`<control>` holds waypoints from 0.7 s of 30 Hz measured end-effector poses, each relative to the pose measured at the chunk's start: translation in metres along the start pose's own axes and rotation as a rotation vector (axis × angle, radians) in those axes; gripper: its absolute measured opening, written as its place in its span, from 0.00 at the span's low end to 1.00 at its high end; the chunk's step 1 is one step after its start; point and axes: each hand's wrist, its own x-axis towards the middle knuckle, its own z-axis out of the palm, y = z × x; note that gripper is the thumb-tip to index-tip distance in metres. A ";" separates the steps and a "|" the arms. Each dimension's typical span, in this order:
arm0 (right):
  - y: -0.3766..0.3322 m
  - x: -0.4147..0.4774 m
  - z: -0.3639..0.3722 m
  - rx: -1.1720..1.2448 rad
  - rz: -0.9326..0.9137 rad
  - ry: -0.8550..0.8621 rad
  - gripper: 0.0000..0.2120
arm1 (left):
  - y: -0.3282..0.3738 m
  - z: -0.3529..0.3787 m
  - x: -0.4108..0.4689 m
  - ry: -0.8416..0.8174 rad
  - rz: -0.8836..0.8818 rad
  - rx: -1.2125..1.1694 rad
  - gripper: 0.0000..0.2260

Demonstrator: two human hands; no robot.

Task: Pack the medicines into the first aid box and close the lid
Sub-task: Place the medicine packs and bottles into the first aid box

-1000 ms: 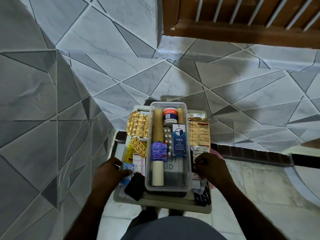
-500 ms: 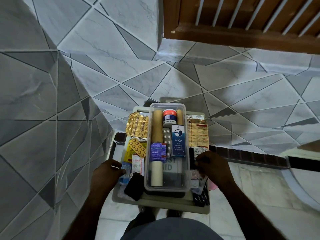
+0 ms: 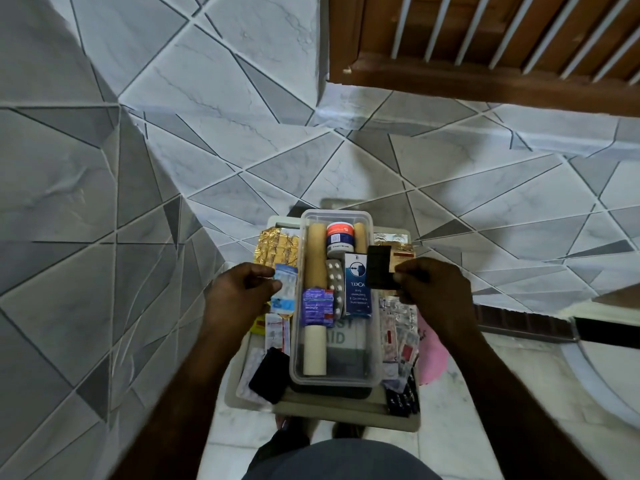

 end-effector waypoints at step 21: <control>-0.021 0.028 0.076 -0.403 -0.246 -0.269 0.12 | -0.031 0.075 0.010 0.108 0.542 1.015 0.07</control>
